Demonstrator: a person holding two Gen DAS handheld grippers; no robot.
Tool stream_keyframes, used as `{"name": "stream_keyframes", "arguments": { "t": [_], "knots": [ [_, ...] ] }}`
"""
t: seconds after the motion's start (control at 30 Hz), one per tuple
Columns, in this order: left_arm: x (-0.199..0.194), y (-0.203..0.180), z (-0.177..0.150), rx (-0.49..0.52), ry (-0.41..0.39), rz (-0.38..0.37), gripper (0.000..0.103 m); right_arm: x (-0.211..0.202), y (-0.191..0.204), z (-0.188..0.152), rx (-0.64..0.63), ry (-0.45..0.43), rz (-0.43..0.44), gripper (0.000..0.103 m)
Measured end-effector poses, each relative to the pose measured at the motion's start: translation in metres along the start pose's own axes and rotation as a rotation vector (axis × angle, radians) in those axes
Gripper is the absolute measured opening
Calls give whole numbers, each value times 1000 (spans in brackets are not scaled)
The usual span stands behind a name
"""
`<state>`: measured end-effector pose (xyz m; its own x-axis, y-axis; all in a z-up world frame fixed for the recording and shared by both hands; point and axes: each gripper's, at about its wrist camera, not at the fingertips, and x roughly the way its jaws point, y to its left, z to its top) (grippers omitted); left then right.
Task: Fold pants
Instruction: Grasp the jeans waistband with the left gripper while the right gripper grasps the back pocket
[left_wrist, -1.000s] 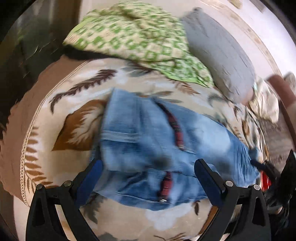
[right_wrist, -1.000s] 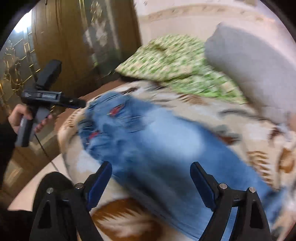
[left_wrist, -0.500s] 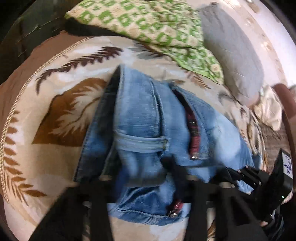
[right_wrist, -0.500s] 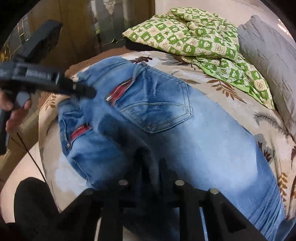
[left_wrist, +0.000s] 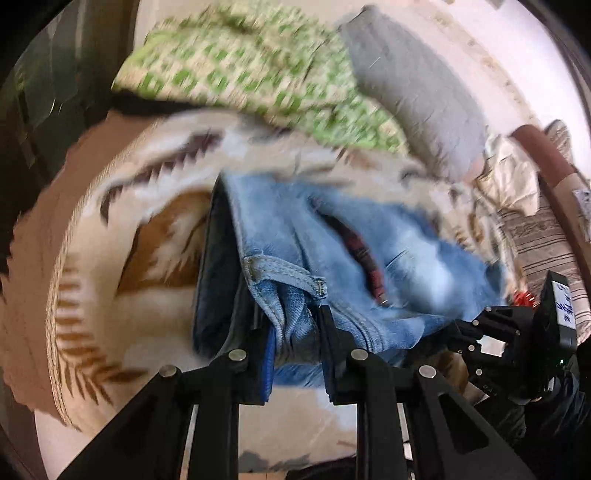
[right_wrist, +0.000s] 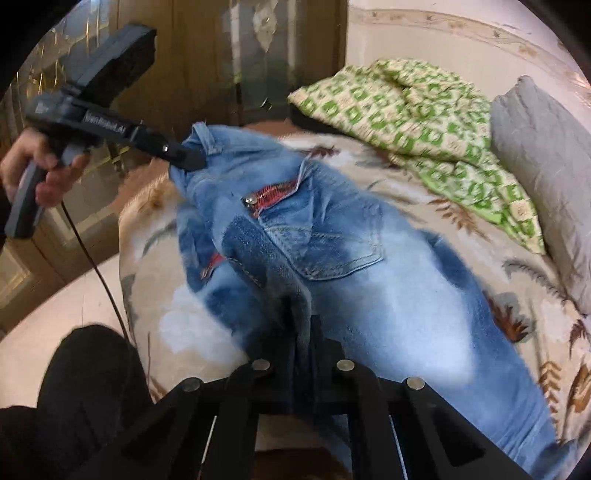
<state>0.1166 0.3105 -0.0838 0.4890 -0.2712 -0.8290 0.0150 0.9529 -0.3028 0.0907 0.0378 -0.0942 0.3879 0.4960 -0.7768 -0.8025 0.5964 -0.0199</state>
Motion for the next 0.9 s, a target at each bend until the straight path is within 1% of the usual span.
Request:
{"name": "stream_keyframes", "arguments": {
  "t": [0.03,0.1,0.13,0.17,0.2,0.23,0.3,0.33,0.37,0.4,0.43,0.47,0.5,0.53,0.63,0.7,0.73,0.77,0.8,0.83,0.87,0.9],
  "knots": [
    [6,3,-4,-7,18,10,22,6,5,-4,-5,16,-5,6],
    [30,10,-16,-21,85,42,22,25,12,-13,-3,58,-21,7],
    [41,11,-23,-16,105,56,21,36,15,-18,-2,83,-38,8],
    [44,8,-26,3,86,73,21,39,18,-22,-4,72,-57,9],
    [43,5,-26,6,78,88,21,39,20,-25,-7,42,-81,9],
    [41,4,-23,-11,78,103,22,38,21,-25,-9,36,-92,10],
    [42,1,-20,-17,85,123,24,37,20,-25,-2,35,-96,13],
    [41,-1,-19,-14,84,132,26,37,17,-24,10,38,-85,17],
    [36,-4,-19,-13,75,140,33,35,15,-25,24,43,-79,28],
    [31,-5,-19,-14,60,159,56,32,11,-25,45,52,-85,39],
    [23,-7,-18,-16,35,163,80,25,6,-26,74,53,-107,78],
    [12,-9,-17,-17,-1,187,90,16,1,-29,102,32,-108,100],
    [2,-13,-16,-16,-43,219,97,2,-5,-34,137,-13,-104,102],
    [-8,-17,-12,-6,-77,228,97,-18,-13,-43,186,-68,-104,102],
    [-28,-45,2,71,-130,204,98,-61,-37,-71,316,-131,-129,102],
    [-27,-79,13,174,-137,144,100,-84,-55,-93,433,-168,-150,102],
    [-23,-102,20,249,-128,97,100,-99,-67,-109,520,-193,-160,102],
    [-16,-124,26,318,-118,59,100,-110,-78,-123,595,-215,-174,102],
    [-9,-145,29,378,-109,30,100,-126,-91,-144,700,-249,-195,102],
    [4,-175,36,465,-98,-8,100,-133,-99,-154,755,-267,-208,102],
    [10,-190,38,506,-91,-27,100,-146,-110,-176,853,-291,-233,102],
    [20,-211,44,560,-75,-58,100,-154,-117,-192,922,-309,-250,102]
  ]
}}
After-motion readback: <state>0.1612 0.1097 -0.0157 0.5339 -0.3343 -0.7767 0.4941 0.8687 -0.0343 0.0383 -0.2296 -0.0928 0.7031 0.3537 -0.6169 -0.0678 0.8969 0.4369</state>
